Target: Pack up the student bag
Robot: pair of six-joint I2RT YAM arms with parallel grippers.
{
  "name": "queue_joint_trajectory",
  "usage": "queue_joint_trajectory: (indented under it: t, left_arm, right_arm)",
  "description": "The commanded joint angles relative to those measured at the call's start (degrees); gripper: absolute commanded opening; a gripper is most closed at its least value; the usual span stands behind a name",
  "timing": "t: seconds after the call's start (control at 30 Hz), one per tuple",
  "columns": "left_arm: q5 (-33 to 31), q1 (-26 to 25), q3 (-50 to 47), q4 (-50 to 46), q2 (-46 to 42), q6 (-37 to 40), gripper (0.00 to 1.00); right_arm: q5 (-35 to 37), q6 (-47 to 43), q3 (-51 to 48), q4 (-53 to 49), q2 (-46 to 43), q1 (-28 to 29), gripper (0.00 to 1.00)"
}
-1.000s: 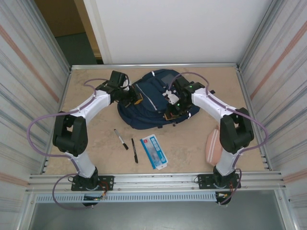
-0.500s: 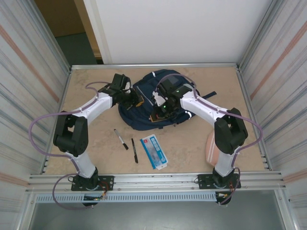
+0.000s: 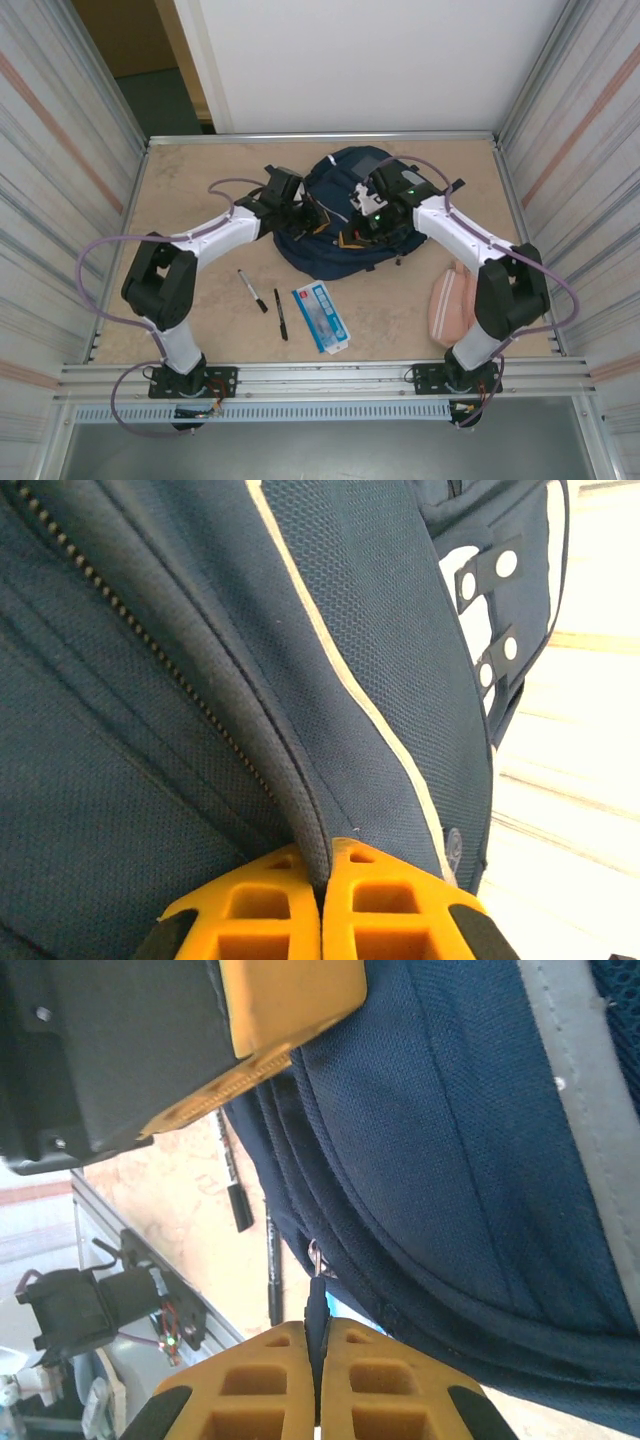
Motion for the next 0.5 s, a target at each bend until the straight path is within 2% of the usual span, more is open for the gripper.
queue_joint_trajectory:
  t: [0.0, 0.07, 0.17, 0.3, 0.4, 0.47]
  left_arm:
    - [4.23, -0.62, 1.18, 1.92, 1.78, 0.93, 0.11]
    - [4.52, 0.61, 0.5, 1.41, 0.26, 2.27, 0.19]
    - [3.0, 3.15, -2.44, -1.17, -4.42, 5.44, 0.25]
    - [-3.44, 5.73, -7.3, -7.42, -11.47, 9.12, 0.33]
    - [-7.95, 5.75, -12.7, -8.73, -15.28, 10.18, 0.38]
    - [-8.81, 5.98, -15.44, -8.79, -15.65, 10.6, 0.38]
  right_arm:
    - [-0.75, -2.96, -1.21, -0.7, -4.27, -1.31, 0.01]
    - [0.22, -3.73, -1.17, -2.64, -4.66, -2.16, 0.01]
    - [1.71, -4.65, -1.59, -4.27, -5.94, -2.72, 0.01]
    - [1.58, -5.67, -0.71, -5.76, -5.94, -3.37, 0.01]
    - [1.43, -5.22, -0.49, -5.48, -6.47, -3.16, 0.01]
    - [0.66, -4.81, -0.66, -4.12, -6.17, -2.97, 0.01]
